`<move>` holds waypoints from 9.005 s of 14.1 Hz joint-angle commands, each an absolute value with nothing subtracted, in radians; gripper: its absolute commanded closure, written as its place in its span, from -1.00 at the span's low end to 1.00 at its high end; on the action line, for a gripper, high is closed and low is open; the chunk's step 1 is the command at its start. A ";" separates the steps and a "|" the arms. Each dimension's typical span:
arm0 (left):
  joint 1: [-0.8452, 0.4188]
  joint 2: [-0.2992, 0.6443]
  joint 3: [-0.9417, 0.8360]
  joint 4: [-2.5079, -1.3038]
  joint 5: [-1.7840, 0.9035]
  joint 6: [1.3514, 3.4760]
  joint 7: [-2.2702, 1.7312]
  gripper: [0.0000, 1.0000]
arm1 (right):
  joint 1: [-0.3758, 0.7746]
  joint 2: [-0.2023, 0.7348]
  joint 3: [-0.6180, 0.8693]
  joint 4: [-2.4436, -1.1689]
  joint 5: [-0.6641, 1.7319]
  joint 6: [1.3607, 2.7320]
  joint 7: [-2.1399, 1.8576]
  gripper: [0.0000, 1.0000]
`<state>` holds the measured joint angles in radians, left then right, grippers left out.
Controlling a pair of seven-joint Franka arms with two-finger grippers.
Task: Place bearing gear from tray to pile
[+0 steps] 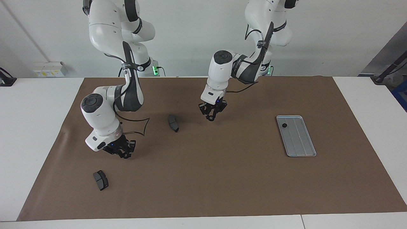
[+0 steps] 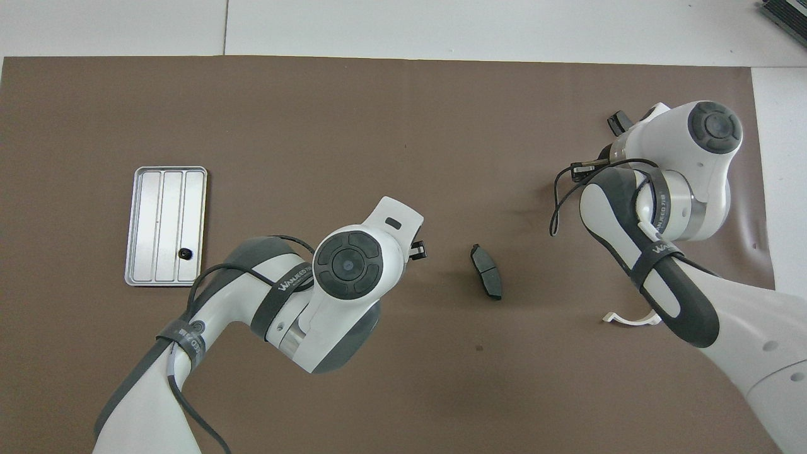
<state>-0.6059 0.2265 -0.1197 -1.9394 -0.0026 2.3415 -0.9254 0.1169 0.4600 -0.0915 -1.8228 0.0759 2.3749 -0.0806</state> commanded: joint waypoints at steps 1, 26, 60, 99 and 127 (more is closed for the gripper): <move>-0.614 0.250 -0.106 -1.891 -0.015 2.309 -0.945 -0.78 | 0.117 0.448 -0.089 -1.842 0.106 2.396 -0.098 0.25; 0.072 0.123 -0.101 -2.129 -0.009 2.218 0.048 -0.26 | 0.710 0.502 -0.086 -1.713 -0.058 2.329 0.658 -0.88; 0.060 0.097 -0.101 -2.293 -0.011 2.421 -0.034 0.27 | 0.379 0.210 -0.091 -1.828 -0.043 1.976 0.269 1.00; -0.460 0.160 -0.106 -2.030 -0.015 2.275 -0.920 0.73 | 0.123 0.083 -0.074 -1.916 -0.031 2.051 0.020 -1.00; -0.169 0.227 -0.104 -1.715 -0.101 1.993 -0.621 -0.12 | 0.567 0.293 -0.072 -1.884 0.049 2.327 0.569 -1.00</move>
